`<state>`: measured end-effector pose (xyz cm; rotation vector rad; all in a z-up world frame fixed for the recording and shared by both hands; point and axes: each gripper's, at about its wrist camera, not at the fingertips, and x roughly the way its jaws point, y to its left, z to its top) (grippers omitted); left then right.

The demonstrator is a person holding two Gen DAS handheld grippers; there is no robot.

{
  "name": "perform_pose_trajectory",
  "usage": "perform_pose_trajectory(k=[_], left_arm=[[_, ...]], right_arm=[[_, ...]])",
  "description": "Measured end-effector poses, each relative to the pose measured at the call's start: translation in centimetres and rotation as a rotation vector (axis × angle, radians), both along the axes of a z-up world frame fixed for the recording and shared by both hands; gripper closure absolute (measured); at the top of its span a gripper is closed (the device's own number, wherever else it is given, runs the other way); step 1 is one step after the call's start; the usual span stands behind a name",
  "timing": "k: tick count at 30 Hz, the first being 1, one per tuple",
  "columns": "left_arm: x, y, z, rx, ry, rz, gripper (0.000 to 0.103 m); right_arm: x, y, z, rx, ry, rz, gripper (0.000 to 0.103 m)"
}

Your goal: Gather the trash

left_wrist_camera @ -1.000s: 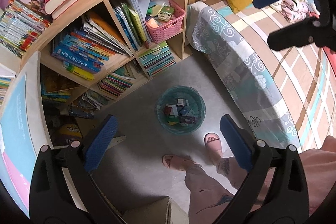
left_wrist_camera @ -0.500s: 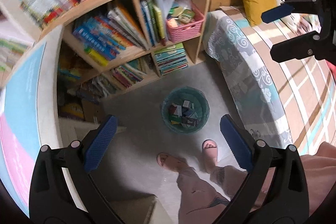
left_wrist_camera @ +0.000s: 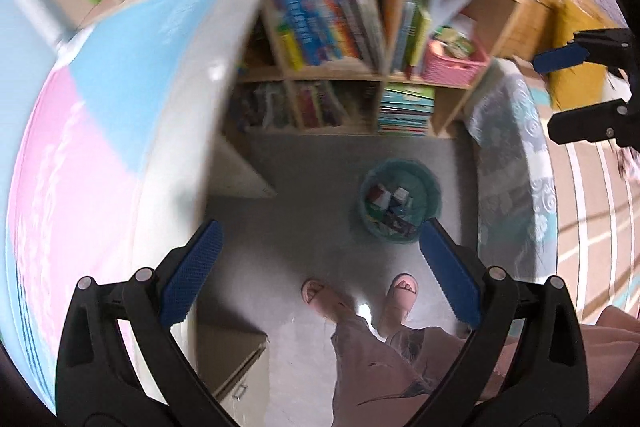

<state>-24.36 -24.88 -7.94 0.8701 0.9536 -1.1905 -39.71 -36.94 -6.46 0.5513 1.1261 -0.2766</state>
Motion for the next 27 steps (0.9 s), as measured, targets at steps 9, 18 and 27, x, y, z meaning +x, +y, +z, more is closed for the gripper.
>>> perform_pose_trajectory(k=[9, 18, 27], left_arm=[[7.6, 4.6, 1.2, -0.030, 0.000, 0.191, 0.007], [15.1, 9.1, 1.6, -0.056, 0.020, 0.363, 0.007], [21.0, 15.1, 1.3, -0.076, 0.021, 0.536, 0.007]], right_arm=[[10.3, 2.7, 1.2, 0.003, -0.026, 0.150, 0.006], [20.7, 5.9, 1.9, 0.006, -0.048, 0.280, 0.006], [30.2, 9.4, 1.7, -0.013, -0.054, 0.426, 0.006]])
